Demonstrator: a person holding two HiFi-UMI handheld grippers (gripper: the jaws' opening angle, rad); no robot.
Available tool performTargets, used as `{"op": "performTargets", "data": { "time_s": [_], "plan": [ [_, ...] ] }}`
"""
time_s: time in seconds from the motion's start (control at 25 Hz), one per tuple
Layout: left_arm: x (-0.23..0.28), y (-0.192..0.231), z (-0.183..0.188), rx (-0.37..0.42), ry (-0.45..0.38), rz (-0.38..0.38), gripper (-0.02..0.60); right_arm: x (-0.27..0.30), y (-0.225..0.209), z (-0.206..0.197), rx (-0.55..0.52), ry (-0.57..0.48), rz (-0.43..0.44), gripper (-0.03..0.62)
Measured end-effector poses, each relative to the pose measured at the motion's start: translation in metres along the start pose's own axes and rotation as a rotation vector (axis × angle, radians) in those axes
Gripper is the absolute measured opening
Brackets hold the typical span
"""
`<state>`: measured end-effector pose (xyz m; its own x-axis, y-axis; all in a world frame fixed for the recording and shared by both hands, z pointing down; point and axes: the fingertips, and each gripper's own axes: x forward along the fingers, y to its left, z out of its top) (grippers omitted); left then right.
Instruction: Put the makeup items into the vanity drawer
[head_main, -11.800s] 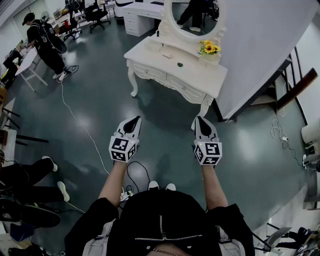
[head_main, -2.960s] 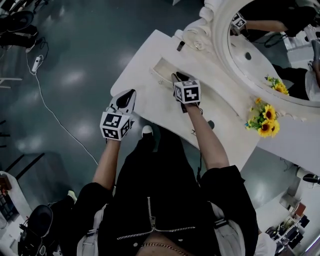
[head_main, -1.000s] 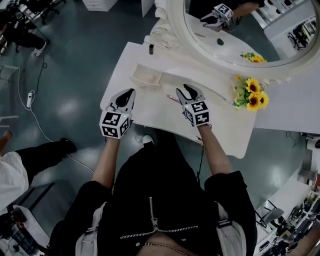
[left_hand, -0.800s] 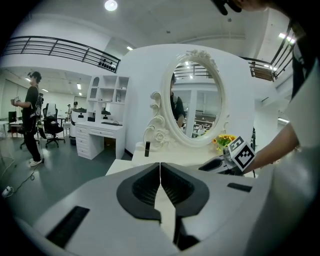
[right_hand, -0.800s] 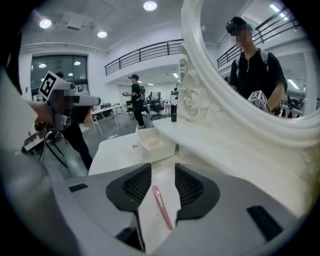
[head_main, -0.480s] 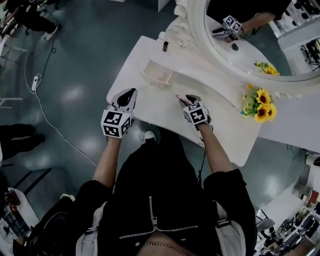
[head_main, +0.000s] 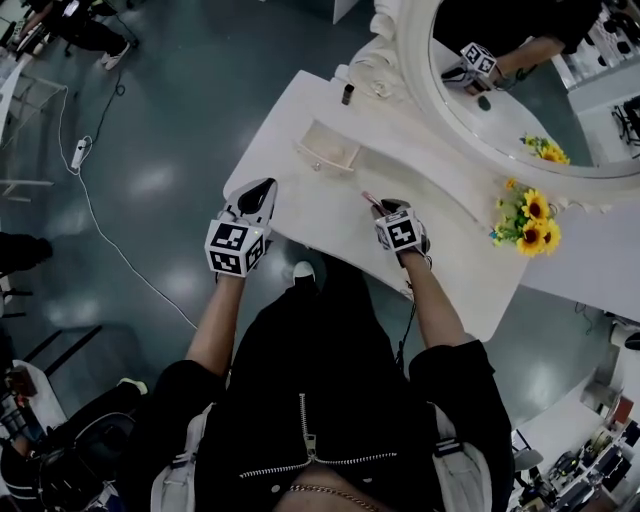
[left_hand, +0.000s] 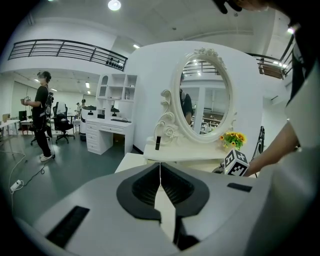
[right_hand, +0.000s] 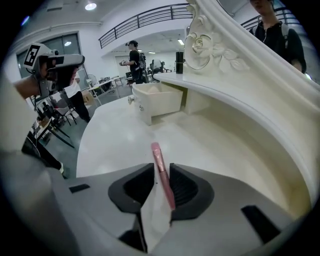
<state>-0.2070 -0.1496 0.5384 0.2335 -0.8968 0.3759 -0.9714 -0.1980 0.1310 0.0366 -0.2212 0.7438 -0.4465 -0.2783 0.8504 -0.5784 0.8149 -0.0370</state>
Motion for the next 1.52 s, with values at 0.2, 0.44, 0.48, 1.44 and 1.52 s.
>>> {"op": "performTargets", "data": {
  "time_s": [0.2,0.44,0.48,1.44,1.52],
  "plan": [
    [-0.004,0.002,-0.002,-0.001,0.002,-0.003,0.021,0.0,0.002,0.0,0.01,0.001,-0.011,0.054],
    [-0.004,0.005,-0.001,0.001,-0.005,-0.005,0.021,-0.006,0.003,0.008,0.034,-0.038,-0.016,0.052],
    [-0.005,0.006,0.0,0.002,-0.007,-0.006,0.021,-0.009,0.003,0.011,0.04,-0.054,-0.017,0.052],
    [-0.019,0.023,0.003,-0.033,-0.04,0.052,0.021,-0.05,0.028,0.179,-0.069,-0.351,0.021,0.051],
    [-0.025,0.03,-0.001,-0.046,-0.039,0.074,0.021,-0.036,0.038,0.194,-0.104,-0.332,0.038,0.051]
  ]
}}
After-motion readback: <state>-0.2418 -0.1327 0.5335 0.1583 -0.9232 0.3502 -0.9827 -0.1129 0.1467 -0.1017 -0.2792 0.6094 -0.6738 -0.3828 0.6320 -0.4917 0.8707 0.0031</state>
